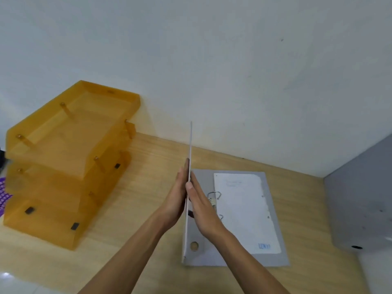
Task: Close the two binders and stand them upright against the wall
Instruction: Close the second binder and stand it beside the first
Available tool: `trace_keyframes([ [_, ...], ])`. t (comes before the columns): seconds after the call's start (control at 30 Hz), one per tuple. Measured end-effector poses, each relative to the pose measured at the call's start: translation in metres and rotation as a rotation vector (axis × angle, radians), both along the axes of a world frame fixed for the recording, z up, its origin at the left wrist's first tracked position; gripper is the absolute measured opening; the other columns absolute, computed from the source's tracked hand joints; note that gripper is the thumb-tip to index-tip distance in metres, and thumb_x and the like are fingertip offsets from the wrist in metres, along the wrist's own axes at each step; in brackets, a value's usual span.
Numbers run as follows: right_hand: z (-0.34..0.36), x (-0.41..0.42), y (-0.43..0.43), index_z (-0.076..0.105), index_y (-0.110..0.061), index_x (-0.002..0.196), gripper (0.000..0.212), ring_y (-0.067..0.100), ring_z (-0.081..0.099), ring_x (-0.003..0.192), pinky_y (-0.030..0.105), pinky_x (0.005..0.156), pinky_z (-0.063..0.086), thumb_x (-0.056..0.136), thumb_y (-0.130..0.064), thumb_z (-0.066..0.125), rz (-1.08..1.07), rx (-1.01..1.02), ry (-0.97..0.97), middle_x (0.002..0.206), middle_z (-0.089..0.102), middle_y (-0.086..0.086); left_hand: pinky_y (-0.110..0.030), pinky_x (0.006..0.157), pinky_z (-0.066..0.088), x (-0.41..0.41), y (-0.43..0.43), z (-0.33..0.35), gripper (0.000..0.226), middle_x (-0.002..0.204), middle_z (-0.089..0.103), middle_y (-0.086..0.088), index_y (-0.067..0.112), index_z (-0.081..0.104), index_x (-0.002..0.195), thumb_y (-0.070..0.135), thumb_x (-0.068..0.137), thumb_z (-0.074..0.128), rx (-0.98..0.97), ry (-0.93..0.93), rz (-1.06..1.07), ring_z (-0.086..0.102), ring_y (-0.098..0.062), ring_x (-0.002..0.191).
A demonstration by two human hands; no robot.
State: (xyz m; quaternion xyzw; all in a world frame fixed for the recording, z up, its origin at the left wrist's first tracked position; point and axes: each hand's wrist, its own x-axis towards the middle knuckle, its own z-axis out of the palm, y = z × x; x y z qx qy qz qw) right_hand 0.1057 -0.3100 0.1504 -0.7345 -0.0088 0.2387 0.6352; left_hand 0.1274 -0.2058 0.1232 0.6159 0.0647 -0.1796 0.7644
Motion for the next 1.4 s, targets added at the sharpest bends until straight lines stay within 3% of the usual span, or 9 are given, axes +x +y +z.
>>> trace_keyframes([
  [0.2,0.017,0.009,-0.081,0.056,-0.035,0.141,0.046,0.007,0.065,0.117,0.036,0.104,0.053,0.095,-0.031,0.057,-0.137,-0.194,-0.053,0.133,0.068,-0.012,-0.04,0.128,0.0,0.002,-0.059,-0.018,0.068,0.168,-0.009,0.02,0.049,0.001,0.156,0.069,0.096,0.024,0.281,-0.061,-0.131,-0.007,-0.004,0.156],
  [0.47,-0.002,0.005,-0.193,0.059,-0.024,0.125,0.049,0.02,0.068,0.11,0.041,0.096,0.056,0.084,0.003,0.054,-0.22,-0.428,-0.026,0.121,0.069,0.0,-0.05,0.126,0.002,-0.011,-0.093,-0.066,0.082,0.17,-0.015,0.006,0.032,0.003,0.162,0.044,0.099,0.054,0.622,0.023,-0.29,-0.016,-0.023,0.157],
  [0.57,-0.035,-0.002,-0.225,0.052,-0.014,0.139,0.057,0.022,0.065,0.115,0.036,0.1,0.053,0.084,0.003,0.056,-0.298,-0.436,0.038,0.131,0.067,0.006,-0.046,0.124,0.02,-0.018,-0.084,-0.088,0.086,0.171,-0.004,0.0,0.022,0.013,0.161,0.031,0.094,0.067,0.617,0.091,-0.163,0.011,-0.03,0.157],
  [0.63,-0.056,-0.009,-0.246,0.047,-0.012,0.143,0.062,0.022,0.064,0.116,0.031,0.097,0.05,0.084,0.001,0.059,-0.33,-0.46,0.065,0.134,0.065,0.008,-0.036,0.111,0.038,-0.021,-0.081,-0.093,0.085,0.165,0.023,-0.002,0.016,0.021,0.16,0.019,0.091,0.071,0.522,0.157,-0.035,0.045,-0.03,0.139],
  [0.73,-0.076,-0.019,-0.26,0.042,-0.012,0.146,0.066,0.026,0.063,0.119,0.028,0.095,0.047,0.086,-0.007,0.069,-0.368,-0.518,0.118,0.139,0.061,0.009,-0.039,0.097,0.05,-0.026,-0.082,-0.097,0.082,0.138,0.061,-0.006,0.013,0.043,0.145,0.021,0.073,0.081,0.45,0.263,0.055,0.064,-0.026,0.11],
  [0.8,-0.085,-0.025,-0.259,0.036,-0.015,0.152,0.08,0.031,0.053,0.13,0.031,0.1,0.043,0.083,-0.017,0.076,-0.387,-0.63,0.083,0.145,0.052,0.012,-0.042,0.094,0.054,-0.031,-0.085,-0.102,0.082,0.13,0.067,-0.01,0.01,0.051,0.136,0.027,0.061,0.082,0.467,0.243,0.064,0.068,-0.027,0.108],
  [0.9,-0.092,-0.029,-0.247,0.013,-0.022,0.162,0.1,0.036,0.021,0.151,0.043,0.119,0.027,0.085,-0.035,0.074,-0.265,-0.901,-0.054,0.167,0.014,0.014,-0.043,0.1,0.051,-0.043,-0.095,-0.106,0.079,0.131,0.061,-0.005,0.011,0.045,0.141,0.013,0.072,0.085,0.508,0.199,0.041,0.063,-0.028,0.116],
  [1.0,-0.097,-0.024,-0.23,0.003,-0.03,0.162,0.1,0.031,-0.001,0.158,0.044,0.126,0.014,0.089,-0.041,0.07,-0.075,-0.862,-0.114,0.172,-0.009,0.003,-0.044,0.103,0.048,-0.045,-0.103,-0.11,0.085,0.132,0.055,-0.002,0.013,0.039,0.145,0.011,0.074,0.085,0.561,0.168,0.059,0.058,-0.027,0.12],
  [1.4,-0.14,-0.019,-0.205,0.007,-0.029,0.163,0.079,0.034,-0.014,0.157,0.051,0.127,0.007,0.1,-0.045,0.052,0.209,-0.662,0.157,0.171,-0.014,-0.001,-0.029,0.086,0.048,-0.046,-0.104,-0.114,0.1,0.122,0.054,0.007,0.024,0.035,0.14,0.034,0.053,0.083,0.539,0.133,0.003,0.057,-0.019,0.11],
])
